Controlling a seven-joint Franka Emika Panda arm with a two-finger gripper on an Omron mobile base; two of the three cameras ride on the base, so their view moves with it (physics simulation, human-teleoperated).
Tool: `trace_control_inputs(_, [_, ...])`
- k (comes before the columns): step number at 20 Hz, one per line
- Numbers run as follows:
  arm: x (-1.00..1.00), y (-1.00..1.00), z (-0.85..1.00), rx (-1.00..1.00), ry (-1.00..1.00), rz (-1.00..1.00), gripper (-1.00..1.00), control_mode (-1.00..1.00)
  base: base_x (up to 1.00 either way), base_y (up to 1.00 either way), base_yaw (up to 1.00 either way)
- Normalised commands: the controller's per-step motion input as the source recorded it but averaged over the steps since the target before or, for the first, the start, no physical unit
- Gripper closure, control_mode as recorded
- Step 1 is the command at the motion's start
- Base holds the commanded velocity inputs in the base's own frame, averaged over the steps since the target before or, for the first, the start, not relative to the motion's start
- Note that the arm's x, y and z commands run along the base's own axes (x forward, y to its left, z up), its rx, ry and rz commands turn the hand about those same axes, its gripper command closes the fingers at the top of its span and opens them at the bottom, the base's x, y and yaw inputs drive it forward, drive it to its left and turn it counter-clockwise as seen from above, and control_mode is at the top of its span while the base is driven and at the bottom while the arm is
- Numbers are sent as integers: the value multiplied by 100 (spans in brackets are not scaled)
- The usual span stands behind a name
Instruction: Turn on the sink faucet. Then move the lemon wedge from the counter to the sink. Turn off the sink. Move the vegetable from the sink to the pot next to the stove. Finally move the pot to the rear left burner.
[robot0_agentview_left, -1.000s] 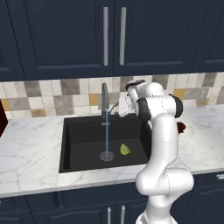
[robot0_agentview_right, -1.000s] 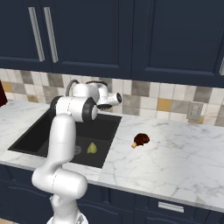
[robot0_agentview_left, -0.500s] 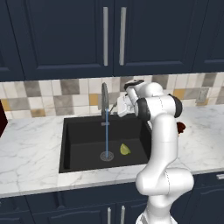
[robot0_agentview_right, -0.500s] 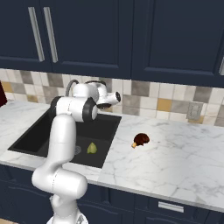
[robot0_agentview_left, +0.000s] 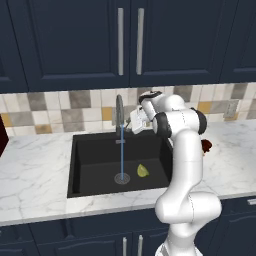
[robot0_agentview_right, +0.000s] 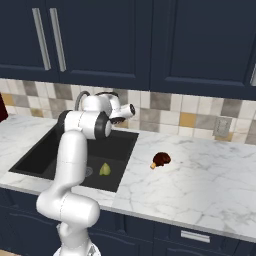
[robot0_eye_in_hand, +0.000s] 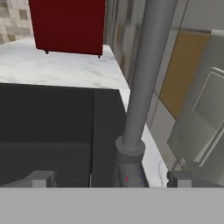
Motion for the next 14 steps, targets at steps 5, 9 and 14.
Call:
trace_control_inputs(5, [0,23,0,0,0,6,-100,-100,0,0,0])
trace_control_inputs(9, [0,24,0,0,0,6,-100,-100,0,0,0])
trace_control_inputs(14, [0,30,0,1,0,5,-100,-100,0,0,0])
